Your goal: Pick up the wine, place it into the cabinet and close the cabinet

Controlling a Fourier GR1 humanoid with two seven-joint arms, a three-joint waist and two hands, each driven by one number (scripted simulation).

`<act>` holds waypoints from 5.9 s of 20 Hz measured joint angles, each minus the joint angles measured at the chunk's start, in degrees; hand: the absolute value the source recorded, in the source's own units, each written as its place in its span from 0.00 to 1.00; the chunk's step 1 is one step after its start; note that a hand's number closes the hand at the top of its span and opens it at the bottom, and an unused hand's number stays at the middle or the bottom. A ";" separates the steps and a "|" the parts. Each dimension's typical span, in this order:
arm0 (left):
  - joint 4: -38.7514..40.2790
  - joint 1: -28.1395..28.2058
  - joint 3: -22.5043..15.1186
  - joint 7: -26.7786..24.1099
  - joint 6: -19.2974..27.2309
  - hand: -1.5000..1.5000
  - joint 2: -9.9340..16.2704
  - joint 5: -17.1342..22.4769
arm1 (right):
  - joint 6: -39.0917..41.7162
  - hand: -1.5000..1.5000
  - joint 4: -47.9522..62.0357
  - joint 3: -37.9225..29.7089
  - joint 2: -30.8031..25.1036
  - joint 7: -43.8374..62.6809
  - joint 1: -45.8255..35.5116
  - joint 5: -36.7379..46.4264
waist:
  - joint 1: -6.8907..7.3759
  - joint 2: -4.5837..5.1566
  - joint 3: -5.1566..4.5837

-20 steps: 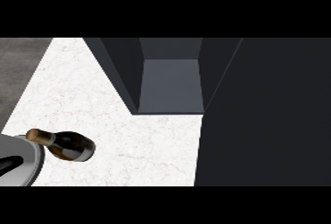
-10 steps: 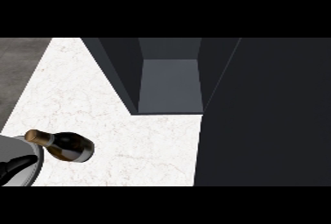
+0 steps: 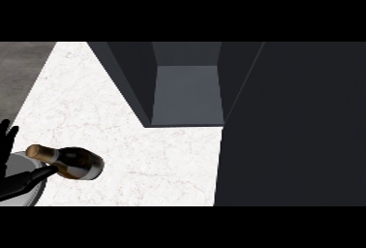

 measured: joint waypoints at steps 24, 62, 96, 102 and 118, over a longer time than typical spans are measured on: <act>31.12 -2.26 2.21 -22.00 -6.58 0.00 0.95 -1.78 | -0.84 0.00 -0.12 -0.08 -1.89 -1.66 0.97 -0.08 | 0.00 0.02 0.00; 61.88 -14.05 6.05 -42.12 -12.70 1.00 -1.19 7.65 | -1.89 0.00 0.13 2.06 -2.76 -3.71 2.46 0.28 | 0.18 0.05 0.03; 28.95 -2.02 -23.71 -43.99 -6.84 1.00 -5.60 8.96 | -0.21 0.00 0.64 -2.83 -2.67 -2.20 -0.10 -0.82 | 0.67 -0.21 0.10; 19.02 -4.21 -32.42 -36.77 5.27 1.00 -5.63 8.13 | 0.99 0.00 0.75 -4.18 -2.53 -3.39 0.93 -1.17 | 0.38 -0.13 0.12; 23.19 -24.62 -42.34 -23.74 30.74 1.00 -5.64 11.07 | 3.51 0.00 0.73 -4.28 -1.53 -4.47 3.71 -1.77 | -0.37 0.11 0.07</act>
